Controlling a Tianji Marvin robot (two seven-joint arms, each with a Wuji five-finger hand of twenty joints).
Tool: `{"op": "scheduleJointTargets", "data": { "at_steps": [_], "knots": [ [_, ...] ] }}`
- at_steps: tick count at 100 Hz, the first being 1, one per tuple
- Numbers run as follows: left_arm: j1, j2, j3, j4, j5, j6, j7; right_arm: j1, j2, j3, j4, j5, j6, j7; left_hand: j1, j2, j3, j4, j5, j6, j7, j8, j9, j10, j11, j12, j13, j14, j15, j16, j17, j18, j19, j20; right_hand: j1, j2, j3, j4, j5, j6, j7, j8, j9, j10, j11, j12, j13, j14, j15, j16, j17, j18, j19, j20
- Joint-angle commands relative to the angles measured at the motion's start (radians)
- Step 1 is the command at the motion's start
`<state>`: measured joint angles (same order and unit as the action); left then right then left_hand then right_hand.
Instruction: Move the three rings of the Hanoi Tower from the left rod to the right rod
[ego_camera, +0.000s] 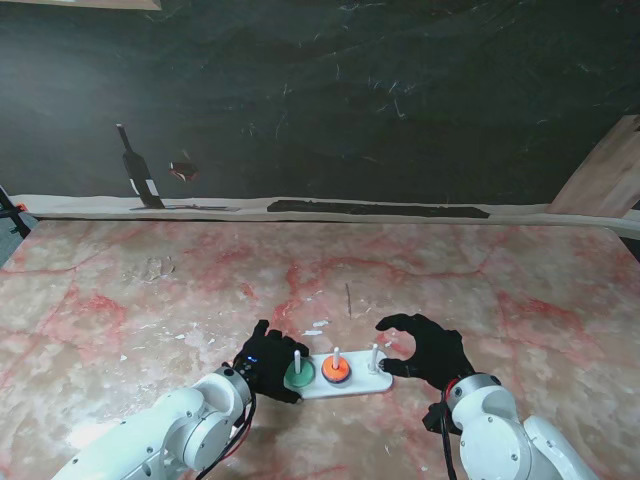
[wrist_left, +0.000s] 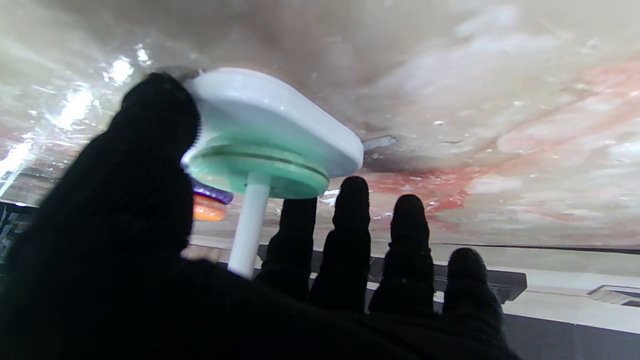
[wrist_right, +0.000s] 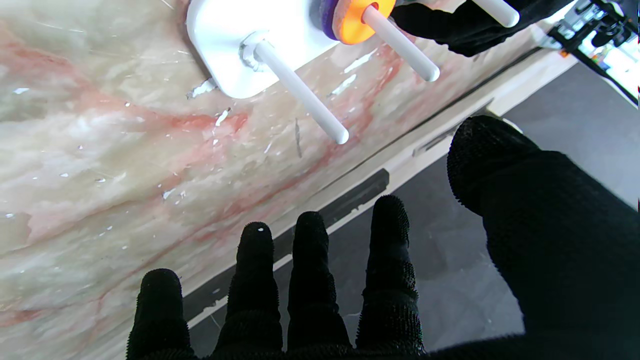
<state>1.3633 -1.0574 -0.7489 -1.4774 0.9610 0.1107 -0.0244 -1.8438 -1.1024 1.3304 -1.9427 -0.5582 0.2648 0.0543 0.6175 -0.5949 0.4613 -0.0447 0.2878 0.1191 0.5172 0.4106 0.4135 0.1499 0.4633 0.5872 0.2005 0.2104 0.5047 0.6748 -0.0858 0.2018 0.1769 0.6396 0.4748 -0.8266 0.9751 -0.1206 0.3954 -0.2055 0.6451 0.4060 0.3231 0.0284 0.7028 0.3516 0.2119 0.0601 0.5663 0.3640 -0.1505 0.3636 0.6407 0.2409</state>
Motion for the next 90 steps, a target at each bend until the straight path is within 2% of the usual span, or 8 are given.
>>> {"op": "scheduleJointTargets", "data": {
  "at_steps": [1,25,60,72,75,81,82,90],
  "knots": [
    [-0.003,-0.005,0.003,0.002,-0.001,0.007,0.002,-0.009,-0.005,-0.002,-0.003,0.001,0.002,-0.003,0.029,0.045,0.017,0.05,0.026,-0.021,0.032,0.026,0.023,-0.019,0.008,0.02,0.022,0.0,0.016,0.014,-0.008,0.003,0.006,0.023,-0.003,0.01,-0.02,0.03,0.015,0.01,-0.006,0.011,-0.002,0.001,-0.006,-0.005,-0.022,0.005,0.0,-0.007,-0.002,-0.009,-0.015,0.029],
    [0.006,-0.004,-0.008,-0.006,0.008,0.023,-0.002,-0.007,-0.005,-0.002,-0.001,0.004,0.001,-0.004,0.042,0.052,0.022,0.067,0.047,-0.044,0.04,0.041,0.035,-0.017,0.005,0.028,0.027,-0.001,0.015,0.017,-0.009,0.004,0.013,0.024,-0.002,0.012,-0.02,0.031,0.015,0.011,-0.006,0.012,0.001,0.001,-0.005,-0.005,-0.017,0.006,0.002,-0.006,-0.001,-0.008,-0.012,0.034],
    [0.044,-0.001,-0.05,-0.038,0.032,0.033,-0.001,-0.005,-0.005,-0.002,0.001,0.01,0.0,-0.001,0.037,0.04,0.024,0.074,0.013,-0.024,0.003,0.033,-0.023,-0.019,-0.029,0.015,0.005,-0.005,0.003,0.013,-0.011,0.002,0.005,0.012,-0.002,0.016,-0.022,0.031,0.012,0.012,-0.006,0.011,0.0,0.001,-0.005,-0.004,-0.011,0.007,0.003,-0.005,0.0,-0.008,-0.008,0.04],
    [0.052,-0.002,-0.056,-0.043,0.03,0.028,0.004,-0.004,-0.005,-0.002,0.002,0.012,-0.001,0.001,0.018,0.034,0.002,0.062,-0.02,-0.007,-0.02,0.024,-0.073,-0.012,-0.049,0.004,-0.015,-0.003,-0.003,0.011,-0.015,0.001,-0.002,0.009,-0.003,0.016,-0.023,0.031,0.009,0.012,-0.007,0.011,0.0,0.002,-0.006,-0.004,-0.01,0.007,0.003,-0.005,0.0,-0.007,-0.007,0.041],
    [0.051,-0.003,-0.055,-0.043,0.027,0.025,0.006,-0.003,-0.005,-0.003,0.002,0.012,-0.001,0.002,0.019,0.039,-0.03,0.042,-0.03,-0.002,-0.032,0.015,-0.086,-0.01,-0.054,-0.008,-0.02,-0.002,-0.004,0.009,-0.014,0.0,-0.009,0.009,-0.003,0.016,-0.024,0.031,0.009,0.012,-0.007,0.011,-0.001,0.003,-0.006,-0.004,-0.01,0.008,0.003,-0.005,0.0,-0.007,-0.006,0.041],
    [0.047,-0.004,-0.048,-0.039,0.019,0.018,0.01,-0.003,-0.005,-0.003,0.003,0.012,-0.001,0.002,0.004,0.039,-0.054,0.033,-0.052,0.006,-0.044,0.009,-0.109,-0.003,-0.062,-0.014,-0.028,-0.001,-0.007,0.008,-0.014,0.001,-0.011,0.01,-0.003,0.017,-0.024,0.031,0.009,0.011,-0.007,0.011,0.0,0.002,-0.005,-0.004,-0.01,0.007,0.003,-0.005,0.0,-0.007,-0.006,0.041],
    [0.046,-0.004,-0.046,-0.038,0.018,0.017,0.01,-0.003,-0.005,-0.003,0.003,0.012,-0.001,0.002,0.015,0.045,-0.082,0.03,-0.054,0.008,-0.047,0.004,-0.112,-0.002,-0.062,-0.021,-0.03,0.0,-0.007,0.008,-0.013,0.001,-0.015,0.01,-0.003,0.017,-0.024,0.031,0.009,0.011,-0.007,0.011,0.0,0.002,-0.006,-0.004,-0.01,0.007,0.003,-0.005,0.0,-0.007,-0.006,0.041],
    [0.033,-0.006,-0.028,-0.028,0.012,0.015,0.016,-0.003,-0.005,-0.003,0.003,0.013,0.0,0.003,0.018,0.056,-0.12,0.029,-0.076,0.016,-0.058,-0.004,-0.132,0.004,-0.069,-0.032,-0.038,0.001,-0.009,0.006,-0.012,0.002,-0.02,0.01,-0.003,0.018,-0.025,0.032,0.008,0.012,-0.007,0.011,0.0,0.002,-0.006,-0.004,-0.009,0.008,0.003,-0.004,0.0,-0.007,-0.005,0.042]
  ]
}}
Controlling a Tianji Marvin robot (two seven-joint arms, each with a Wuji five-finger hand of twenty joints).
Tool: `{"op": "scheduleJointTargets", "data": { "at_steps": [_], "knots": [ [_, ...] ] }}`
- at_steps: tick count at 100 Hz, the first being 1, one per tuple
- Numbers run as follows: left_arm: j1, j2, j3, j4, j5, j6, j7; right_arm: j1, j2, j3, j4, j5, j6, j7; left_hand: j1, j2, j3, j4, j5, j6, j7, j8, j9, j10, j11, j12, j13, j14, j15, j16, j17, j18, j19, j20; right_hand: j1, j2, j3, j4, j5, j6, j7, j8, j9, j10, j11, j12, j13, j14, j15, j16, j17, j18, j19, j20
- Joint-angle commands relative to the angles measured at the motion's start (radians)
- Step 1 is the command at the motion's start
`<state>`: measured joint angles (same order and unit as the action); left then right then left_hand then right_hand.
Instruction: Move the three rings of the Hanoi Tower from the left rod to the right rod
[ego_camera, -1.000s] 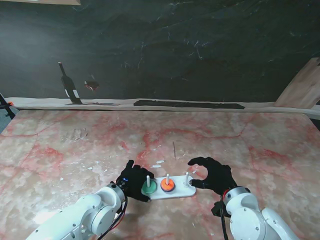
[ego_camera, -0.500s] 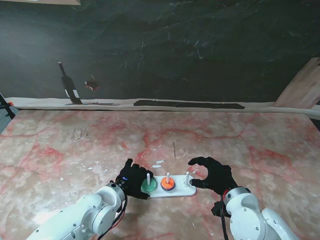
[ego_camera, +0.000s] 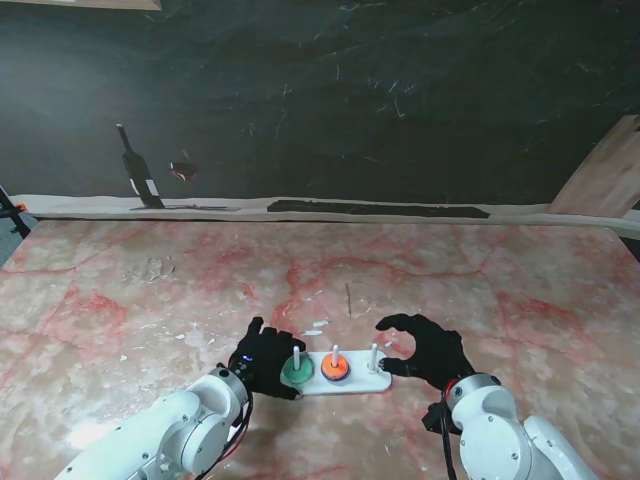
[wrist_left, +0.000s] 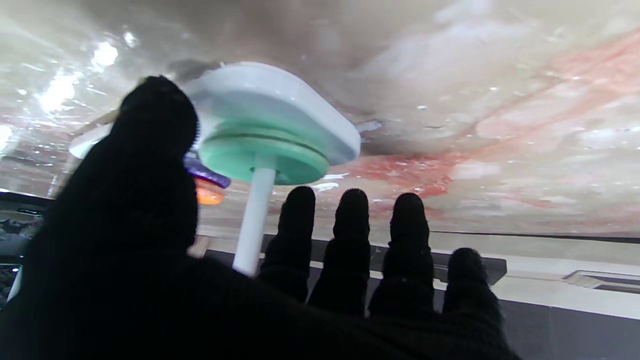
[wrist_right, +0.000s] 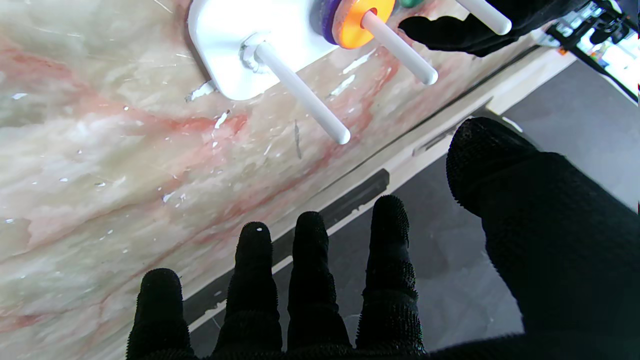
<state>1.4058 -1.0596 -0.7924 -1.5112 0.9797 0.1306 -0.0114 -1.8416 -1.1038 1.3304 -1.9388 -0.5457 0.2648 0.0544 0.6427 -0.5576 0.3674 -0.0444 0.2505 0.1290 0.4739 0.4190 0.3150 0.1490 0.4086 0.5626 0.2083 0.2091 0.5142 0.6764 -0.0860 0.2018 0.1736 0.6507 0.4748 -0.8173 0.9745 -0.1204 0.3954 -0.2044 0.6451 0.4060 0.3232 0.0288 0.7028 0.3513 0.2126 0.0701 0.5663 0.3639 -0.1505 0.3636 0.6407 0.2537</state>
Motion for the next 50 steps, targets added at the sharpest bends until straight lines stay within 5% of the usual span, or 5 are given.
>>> {"op": "scheduleJointTargets", "data": {
  "at_steps": [1,50],
  "knots": [
    [-0.011,-0.004,0.017,0.008,-0.006,-0.004,0.004,-0.005,-0.003,-0.003,-0.001,0.0,0.0,0.003,-0.008,0.02,-0.028,0.028,-0.04,0.005,-0.015,-0.013,-0.034,0.004,-0.014,-0.007,-0.046,0.002,-0.019,0.005,-0.012,0.002,-0.017,-0.001,-0.004,0.009,-0.024,0.031,0.008,0.011,-0.007,0.011,0.0,0.002,-0.006,-0.004,-0.009,-0.002,0.003,-0.004,0.001,-0.007,-0.005,0.029],
    [-0.03,-0.01,0.04,0.032,-0.027,-0.016,0.028,-0.005,-0.004,-0.001,-0.001,0.01,0.001,0.005,-0.001,0.108,-0.046,0.058,0.023,-0.011,0.003,-0.006,0.051,0.006,0.017,0.004,-0.01,0.003,-0.004,0.014,-0.011,0.0,-0.006,0.014,-0.003,0.014,-0.028,0.032,0.008,0.013,-0.006,0.01,0.002,0.004,-0.004,-0.003,-0.004,-0.001,0.004,-0.003,0.002,-0.005,0.004,0.03]
  ]
}}
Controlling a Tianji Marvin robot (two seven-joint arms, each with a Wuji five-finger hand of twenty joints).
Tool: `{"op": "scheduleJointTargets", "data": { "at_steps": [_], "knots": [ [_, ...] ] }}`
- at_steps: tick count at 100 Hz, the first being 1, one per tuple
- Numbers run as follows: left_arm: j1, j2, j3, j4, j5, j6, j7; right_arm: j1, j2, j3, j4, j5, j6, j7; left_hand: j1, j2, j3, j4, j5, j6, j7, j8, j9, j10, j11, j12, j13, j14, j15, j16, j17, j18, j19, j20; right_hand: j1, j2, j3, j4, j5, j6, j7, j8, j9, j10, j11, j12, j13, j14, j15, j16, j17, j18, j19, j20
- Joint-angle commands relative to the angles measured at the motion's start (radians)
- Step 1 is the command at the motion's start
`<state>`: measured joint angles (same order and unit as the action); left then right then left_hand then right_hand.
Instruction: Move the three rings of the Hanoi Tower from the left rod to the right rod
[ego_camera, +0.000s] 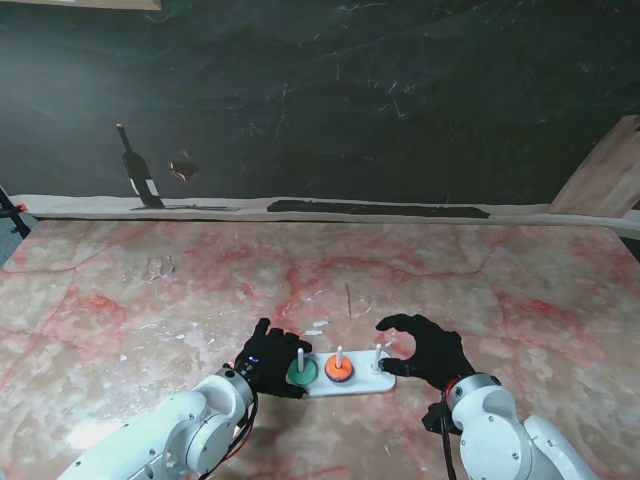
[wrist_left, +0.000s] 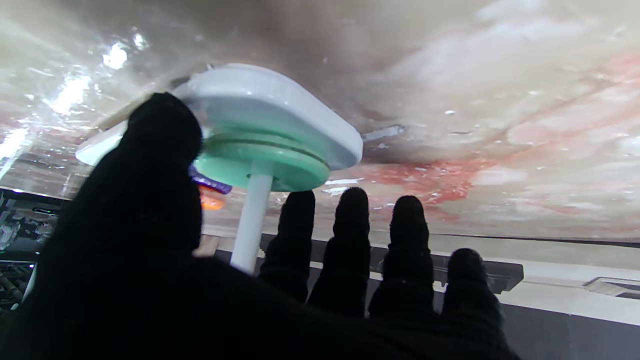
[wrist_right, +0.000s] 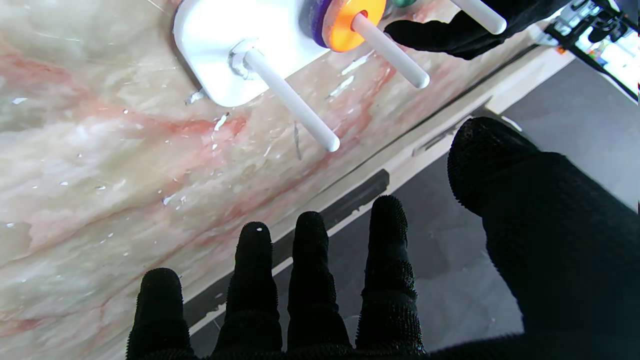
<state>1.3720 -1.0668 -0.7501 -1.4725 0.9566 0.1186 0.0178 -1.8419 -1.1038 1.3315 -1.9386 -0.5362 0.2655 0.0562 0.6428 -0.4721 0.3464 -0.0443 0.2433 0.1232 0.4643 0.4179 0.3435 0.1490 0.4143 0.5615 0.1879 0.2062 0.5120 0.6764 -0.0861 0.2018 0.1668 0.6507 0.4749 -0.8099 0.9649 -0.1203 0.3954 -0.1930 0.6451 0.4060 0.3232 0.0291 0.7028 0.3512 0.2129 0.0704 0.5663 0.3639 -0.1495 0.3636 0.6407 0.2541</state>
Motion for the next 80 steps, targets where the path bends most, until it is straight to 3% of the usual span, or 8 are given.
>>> {"op": "scheduleJointTargets", "data": {
  "at_steps": [1,27,69,80],
  "knots": [
    [0.004,-0.003,-0.003,-0.006,-0.004,-0.004,-0.001,-0.005,-0.004,-0.002,-0.001,0.001,0.0,0.003,0.0,0.024,-0.025,0.059,0.033,-0.005,0.013,-0.005,0.024,0.007,0.012,0.006,0.011,0.006,-0.001,0.014,-0.011,0.0,0.002,0.015,-0.003,0.006,-0.018,0.032,0.008,0.002,-0.006,0.01,0.001,0.004,-0.004,-0.003,-0.004,-0.001,0.004,-0.003,0.001,-0.005,0.004,0.029],
    [0.0,-0.004,0.005,-0.002,0.002,0.006,0.007,-0.003,-0.004,-0.003,0.001,0.004,0.0,0.004,0.05,0.055,-0.013,0.079,0.068,0.006,0.029,0.006,0.06,-0.004,0.035,0.026,0.029,0.002,0.013,0.021,-0.008,-0.001,0.015,0.023,-0.003,0.012,-0.02,0.032,0.007,0.002,-0.006,0.01,0.003,0.004,-0.003,-0.003,-0.001,0.0,0.005,-0.002,0.002,-0.004,0.008,0.028],
    [-0.018,-0.005,0.023,0.015,-0.008,-0.006,0.008,-0.007,-0.006,0.001,0.0,0.011,0.002,-0.005,0.09,0.091,0.001,0.104,0.149,-0.02,0.079,0.034,0.146,-0.016,0.069,0.06,0.061,-0.007,0.028,0.029,-0.005,-0.001,0.031,0.022,0.0,0.017,-0.02,0.033,0.007,0.002,-0.004,0.009,0.01,0.008,-0.001,-0.002,0.008,0.002,0.009,0.0,0.004,-0.002,0.02,0.026],
    [-0.022,-0.006,0.028,0.018,-0.009,-0.006,0.009,-0.007,-0.007,0.002,0.001,0.014,0.0,-0.005,0.095,0.097,0.004,0.109,0.155,-0.024,0.086,0.04,0.16,-0.042,0.076,0.069,0.066,-0.009,0.032,0.031,-0.005,-0.001,0.035,0.019,-0.001,0.019,-0.02,0.032,0.009,0.003,-0.003,0.009,0.011,0.007,0.0,-0.001,0.01,0.002,0.01,0.0,0.004,-0.001,0.022,0.024]
  ]
}}
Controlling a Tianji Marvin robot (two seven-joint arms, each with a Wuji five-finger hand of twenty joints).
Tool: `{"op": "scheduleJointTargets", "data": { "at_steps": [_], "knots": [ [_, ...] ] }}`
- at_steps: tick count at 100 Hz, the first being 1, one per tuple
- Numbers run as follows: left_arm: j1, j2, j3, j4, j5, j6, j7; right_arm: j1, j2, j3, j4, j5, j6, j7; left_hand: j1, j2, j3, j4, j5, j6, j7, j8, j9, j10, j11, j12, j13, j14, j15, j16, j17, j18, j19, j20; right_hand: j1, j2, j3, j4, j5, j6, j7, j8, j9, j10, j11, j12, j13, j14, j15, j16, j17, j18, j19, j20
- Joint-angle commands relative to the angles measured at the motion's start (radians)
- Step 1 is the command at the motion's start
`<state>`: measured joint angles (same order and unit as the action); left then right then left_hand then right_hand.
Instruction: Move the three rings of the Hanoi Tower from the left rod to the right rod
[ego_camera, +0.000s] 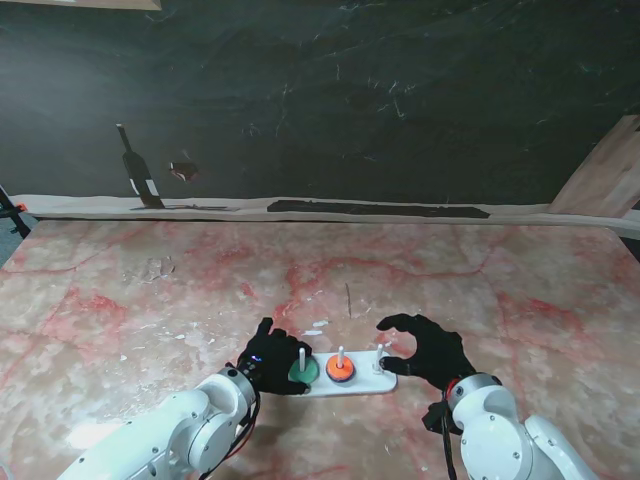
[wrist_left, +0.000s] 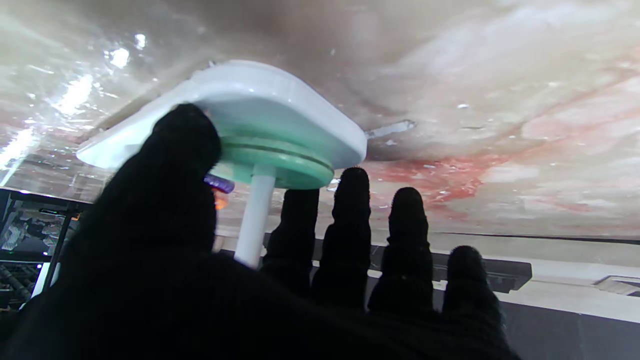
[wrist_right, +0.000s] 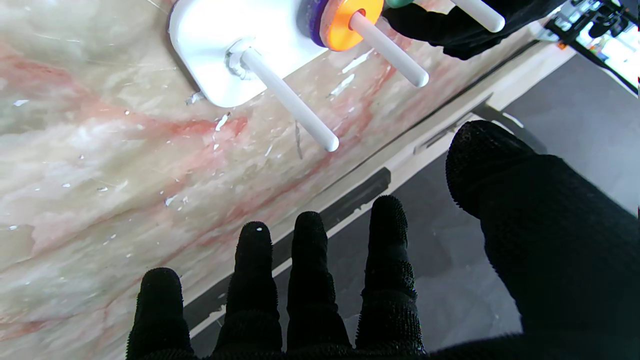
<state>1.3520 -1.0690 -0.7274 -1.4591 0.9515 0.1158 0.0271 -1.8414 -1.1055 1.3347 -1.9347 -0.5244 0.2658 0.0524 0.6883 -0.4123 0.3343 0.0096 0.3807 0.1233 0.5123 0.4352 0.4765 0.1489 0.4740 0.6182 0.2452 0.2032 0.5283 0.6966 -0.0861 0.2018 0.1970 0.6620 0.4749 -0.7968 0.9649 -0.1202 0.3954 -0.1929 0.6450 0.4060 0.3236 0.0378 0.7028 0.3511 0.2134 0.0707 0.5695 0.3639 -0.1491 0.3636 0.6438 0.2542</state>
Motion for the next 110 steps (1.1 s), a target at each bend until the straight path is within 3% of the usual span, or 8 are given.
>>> {"op": "scheduleJointTargets", "data": {
  "at_steps": [1,21,51,110],
  "knots": [
    [-0.003,-0.004,0.005,0.005,-0.004,-0.003,0.0,-0.007,-0.005,-0.001,-0.003,0.003,0.0,-0.002,0.051,0.038,0.016,0.055,0.02,-0.024,0.039,0.023,0.029,-0.042,0.017,0.013,0.01,-0.006,0.016,0.011,-0.004,-0.001,0.006,0.008,-0.002,0.006,-0.021,0.032,0.009,0.003,-0.003,0.009,0.011,-0.001,0.0,-0.001,0.009,0.002,0.006,0.0,0.004,-0.001,0.02,0.024],
    [-0.007,-0.003,0.01,0.007,0.0,0.0,-0.002,-0.008,-0.006,0.0,-0.003,0.007,0.0,-0.005,0.07,0.041,0.032,0.064,0.068,-0.052,0.077,0.045,0.07,-0.052,0.038,0.031,0.024,-0.011,0.027,0.018,-0.003,-0.001,0.016,0.004,-0.002,0.01,-0.021,0.032,0.01,0.003,-0.002,0.009,0.014,0.0,0.0,-0.001,0.013,0.003,0.009,0.002,0.004,0.0,0.027,0.021],
    [0.017,0.002,-0.029,-0.007,0.015,0.005,-0.011,-0.006,-0.006,0.0,0.001,0.012,-0.007,-0.006,0.07,0.034,0.05,0.067,0.08,-0.07,0.093,0.06,0.076,-0.059,0.037,0.045,0.025,-0.017,0.027,0.02,-0.003,-0.001,0.024,-0.006,-0.002,0.012,-0.022,0.032,0.01,0.006,-0.001,0.009,0.019,0.001,0.002,0.0,0.018,0.006,0.012,0.003,0.004,0.003,0.035,0.017],
    [0.03,0.004,-0.056,-0.01,0.02,-0.026,-0.006,-0.006,-0.007,0.002,0.002,0.022,-0.01,-0.007,0.06,0.01,0.097,0.069,0.093,-0.043,0.107,0.07,0.12,-0.071,0.051,0.057,0.061,-0.029,0.041,0.025,0.003,0.002,0.045,-0.019,-0.002,0.016,-0.025,0.032,0.01,0.005,0.0,0.007,0.034,0.001,0.002,0.0,0.037,0.008,0.016,0.006,0.007,0.007,0.062,0.012]
  ]
}}
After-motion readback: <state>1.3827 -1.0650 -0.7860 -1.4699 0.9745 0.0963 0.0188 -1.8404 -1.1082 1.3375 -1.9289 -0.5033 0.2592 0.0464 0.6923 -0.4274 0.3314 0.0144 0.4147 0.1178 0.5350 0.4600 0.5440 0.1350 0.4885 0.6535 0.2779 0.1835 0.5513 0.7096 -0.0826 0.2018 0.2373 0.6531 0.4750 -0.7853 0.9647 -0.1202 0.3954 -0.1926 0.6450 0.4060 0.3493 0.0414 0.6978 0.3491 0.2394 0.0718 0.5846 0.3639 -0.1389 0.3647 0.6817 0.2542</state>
